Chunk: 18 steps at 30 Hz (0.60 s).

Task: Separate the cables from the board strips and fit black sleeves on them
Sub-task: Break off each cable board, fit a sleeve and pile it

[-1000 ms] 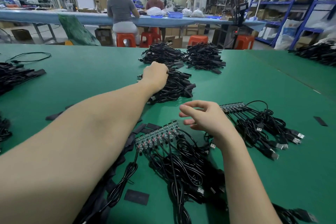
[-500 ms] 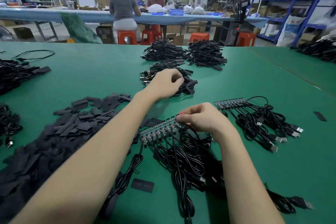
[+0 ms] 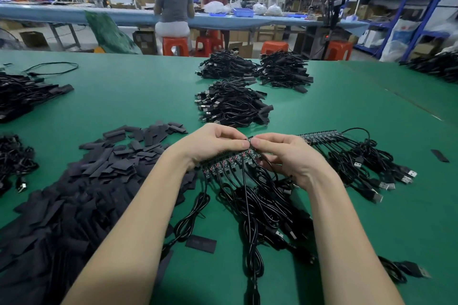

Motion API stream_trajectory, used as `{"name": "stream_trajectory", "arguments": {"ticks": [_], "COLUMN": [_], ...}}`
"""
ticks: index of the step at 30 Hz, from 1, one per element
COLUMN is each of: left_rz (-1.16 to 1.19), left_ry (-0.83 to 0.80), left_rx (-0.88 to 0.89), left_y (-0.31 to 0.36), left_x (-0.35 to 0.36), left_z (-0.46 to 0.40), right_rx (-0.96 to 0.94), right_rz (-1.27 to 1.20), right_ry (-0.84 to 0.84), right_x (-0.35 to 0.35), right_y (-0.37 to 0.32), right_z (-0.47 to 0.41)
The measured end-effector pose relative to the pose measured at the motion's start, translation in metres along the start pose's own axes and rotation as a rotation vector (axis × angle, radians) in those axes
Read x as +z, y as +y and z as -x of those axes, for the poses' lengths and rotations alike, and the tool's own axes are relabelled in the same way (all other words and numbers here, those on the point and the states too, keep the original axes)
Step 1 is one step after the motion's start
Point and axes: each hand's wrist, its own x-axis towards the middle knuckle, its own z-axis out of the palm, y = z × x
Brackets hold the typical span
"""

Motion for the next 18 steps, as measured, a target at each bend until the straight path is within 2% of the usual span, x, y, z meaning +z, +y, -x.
{"name": "stream_trajectory", "arguments": {"ticks": [4, 9, 11, 12, 14, 16, 18], "left_rz": [0.069, 0.13, 0.031, -0.067, -0.181, -0.011, 0.231], "left_ry": [0.001, -0.013, 0.005, 0.055, 0.286, 0.436, 0.384], "left_rx": [0.03, 0.06, 0.045, 0.061, 0.135, 0.185, 0.169], "left_y": [-0.001, 0.0, 0.001, 0.001, 0.003, 0.008, 0.012], "left_x": [0.002, 0.002, 0.002, 0.004, 0.013, 0.026, 0.041], "left_z": [0.003, 0.004, 0.005, 0.005, 0.006, 0.011, 0.015], "right_rx": [0.031, 0.08, 0.024, -0.005, -0.047, -0.081, -0.115], "right_rz": [-0.069, -0.395, -0.305, -0.235, -0.187, -0.227, -0.211], "right_ry": [-0.055, -0.124, -0.092, -0.064, 0.025, 0.109, 0.179], "right_x": [0.001, -0.004, -0.011, -0.012, -0.009, 0.0, 0.012], "right_y": [-0.001, -0.001, -0.007, -0.012, -0.021, -0.025, -0.026], "right_z": [0.001, 0.004, 0.007, 0.008, 0.007, 0.005, 0.004]}}
